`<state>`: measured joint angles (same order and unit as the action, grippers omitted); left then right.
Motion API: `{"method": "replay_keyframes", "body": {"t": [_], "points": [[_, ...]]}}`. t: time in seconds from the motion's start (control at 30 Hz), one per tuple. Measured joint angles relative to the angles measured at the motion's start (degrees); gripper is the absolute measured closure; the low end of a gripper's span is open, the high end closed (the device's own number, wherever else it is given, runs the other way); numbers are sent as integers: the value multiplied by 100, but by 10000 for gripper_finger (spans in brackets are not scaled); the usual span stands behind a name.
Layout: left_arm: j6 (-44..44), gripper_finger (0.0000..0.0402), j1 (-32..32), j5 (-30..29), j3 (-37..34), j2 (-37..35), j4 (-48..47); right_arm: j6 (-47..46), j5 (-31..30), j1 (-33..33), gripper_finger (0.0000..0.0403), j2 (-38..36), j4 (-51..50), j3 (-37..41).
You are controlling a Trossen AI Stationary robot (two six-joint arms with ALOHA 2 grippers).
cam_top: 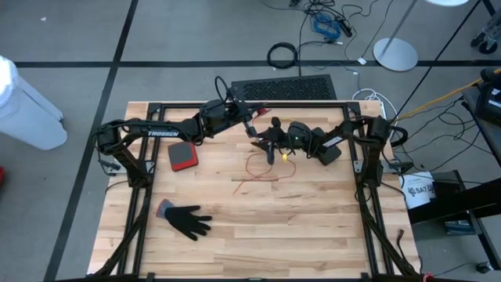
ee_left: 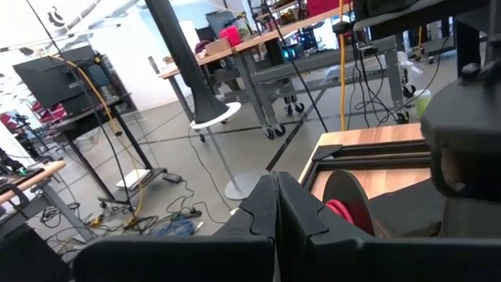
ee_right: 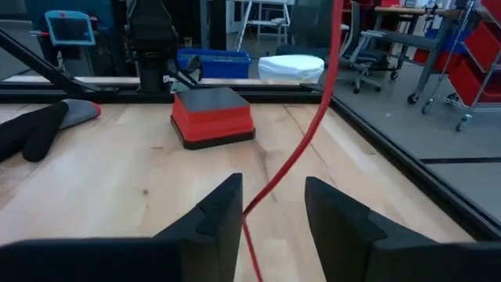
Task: Coil cords
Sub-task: Coil the red wire into the spool
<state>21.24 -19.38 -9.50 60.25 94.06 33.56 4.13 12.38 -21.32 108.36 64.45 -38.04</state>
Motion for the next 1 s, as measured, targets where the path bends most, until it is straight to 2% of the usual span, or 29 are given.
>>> {"method": "replay_keyframes", "body": {"t": [0.53, 0.8, 1.0], "points": [[3, 401, 0, 7, 0, 0, -53, 251, -29, -166, 398, 100, -246, 40], [3, 401, 0, 21, 0, 0, -277, 49, -353, -505, 402, 94, -462, 42], [2, 401, 0, 66, 1, 0, -912, -360, -342, -887, 403, 82, -465, 42]]}}
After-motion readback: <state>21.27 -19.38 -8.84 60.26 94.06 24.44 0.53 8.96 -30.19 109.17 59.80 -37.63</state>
